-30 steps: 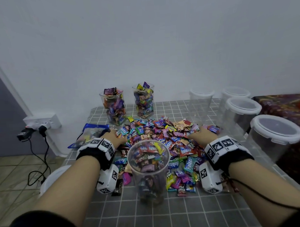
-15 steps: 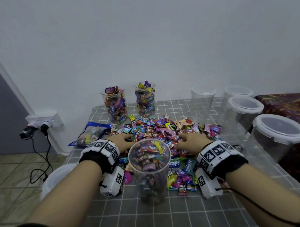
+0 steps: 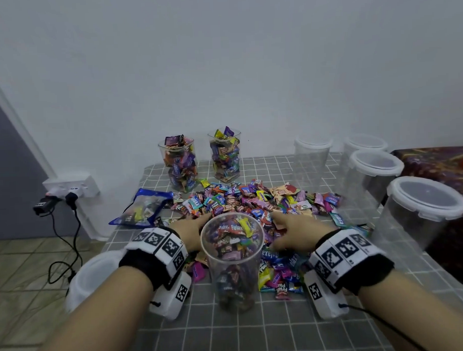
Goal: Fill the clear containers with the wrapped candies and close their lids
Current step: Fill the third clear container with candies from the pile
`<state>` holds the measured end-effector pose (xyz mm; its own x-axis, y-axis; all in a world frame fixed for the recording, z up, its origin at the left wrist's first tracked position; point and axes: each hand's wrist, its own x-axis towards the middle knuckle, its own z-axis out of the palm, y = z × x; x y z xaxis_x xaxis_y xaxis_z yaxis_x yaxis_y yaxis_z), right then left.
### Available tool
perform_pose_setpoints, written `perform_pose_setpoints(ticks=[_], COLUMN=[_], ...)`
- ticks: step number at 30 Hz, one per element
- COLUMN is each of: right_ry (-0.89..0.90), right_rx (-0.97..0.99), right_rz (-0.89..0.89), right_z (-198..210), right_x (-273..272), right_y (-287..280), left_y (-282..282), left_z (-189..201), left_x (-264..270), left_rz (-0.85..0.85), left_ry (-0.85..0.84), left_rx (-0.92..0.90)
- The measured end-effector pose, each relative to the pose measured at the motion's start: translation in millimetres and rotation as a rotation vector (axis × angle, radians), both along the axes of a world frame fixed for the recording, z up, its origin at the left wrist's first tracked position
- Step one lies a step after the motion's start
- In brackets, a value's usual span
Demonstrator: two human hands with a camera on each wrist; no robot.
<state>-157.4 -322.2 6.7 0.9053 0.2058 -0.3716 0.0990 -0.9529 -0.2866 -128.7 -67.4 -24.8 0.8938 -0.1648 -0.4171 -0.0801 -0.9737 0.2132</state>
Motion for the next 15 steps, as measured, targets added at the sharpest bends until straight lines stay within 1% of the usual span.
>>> perform_pose_setpoints(ticks=[2,5,10,15], right_ry=[-0.011,-0.063,-0.13,-0.156], right_rx=[-0.104,-0.207,-0.207,-0.191], right_rz=[0.06,0.097,0.099,0.086], right_z=[-5.3,-13.4,-17.2,-15.3], right_x=[-3.3,-5.0,-3.6,-3.4], right_y=[6.5,12.4,10.6,10.5], left_y=[-4.1,-10.2,-12.5,-12.6], left_z=[-6.0,-10.5,-13.0,-10.1], left_x=[-1.7,-7.4,-9.1,-9.4], left_rz=[-0.042,-0.106,-0.016,0.004], left_ry=[-0.032,-0.091,-0.168,-0.237], left_rx=[0.037,0.162,0.193,0.165])
